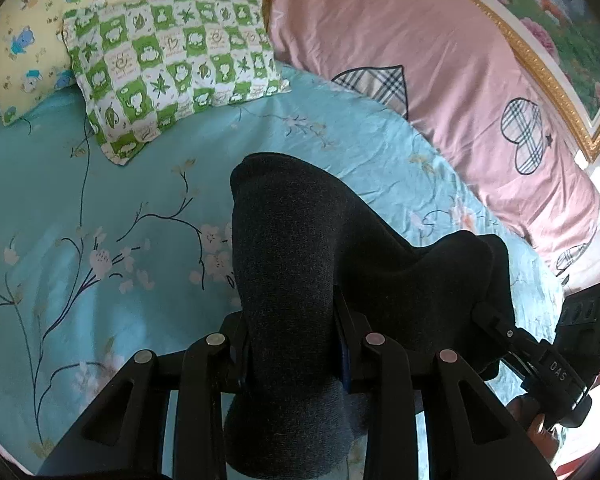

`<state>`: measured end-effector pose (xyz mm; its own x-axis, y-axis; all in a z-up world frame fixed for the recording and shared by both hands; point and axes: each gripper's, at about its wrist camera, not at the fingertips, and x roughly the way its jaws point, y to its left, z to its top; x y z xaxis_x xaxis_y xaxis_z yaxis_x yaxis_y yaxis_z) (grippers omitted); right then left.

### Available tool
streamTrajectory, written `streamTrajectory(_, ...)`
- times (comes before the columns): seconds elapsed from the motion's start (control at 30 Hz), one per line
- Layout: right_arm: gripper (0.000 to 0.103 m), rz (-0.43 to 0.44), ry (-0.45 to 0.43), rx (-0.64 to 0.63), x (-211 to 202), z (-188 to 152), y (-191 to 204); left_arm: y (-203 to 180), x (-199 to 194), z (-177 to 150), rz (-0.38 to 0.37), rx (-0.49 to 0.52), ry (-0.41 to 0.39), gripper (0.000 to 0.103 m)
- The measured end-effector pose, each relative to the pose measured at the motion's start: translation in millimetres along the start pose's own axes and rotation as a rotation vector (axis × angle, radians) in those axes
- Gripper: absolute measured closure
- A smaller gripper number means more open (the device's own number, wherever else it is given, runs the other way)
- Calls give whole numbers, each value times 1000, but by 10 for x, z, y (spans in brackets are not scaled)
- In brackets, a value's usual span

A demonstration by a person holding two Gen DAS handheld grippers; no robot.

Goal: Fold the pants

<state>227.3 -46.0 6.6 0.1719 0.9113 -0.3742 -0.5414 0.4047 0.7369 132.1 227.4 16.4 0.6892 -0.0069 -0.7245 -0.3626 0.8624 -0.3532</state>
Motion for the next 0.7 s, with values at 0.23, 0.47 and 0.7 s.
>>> streamTrajectory(0.23,46,-114,41,-39,193,-29,-67,104,199,-42,12,-9,33,59)
streamTrajectory(0.47,38,-161,25,-35,134,-81,-295,130,146,-131,43,10,16,43)
streamTrajectory(0.7,35,-171,6,-34,67,-105,-293,137,13,-195,67,27,0,38)
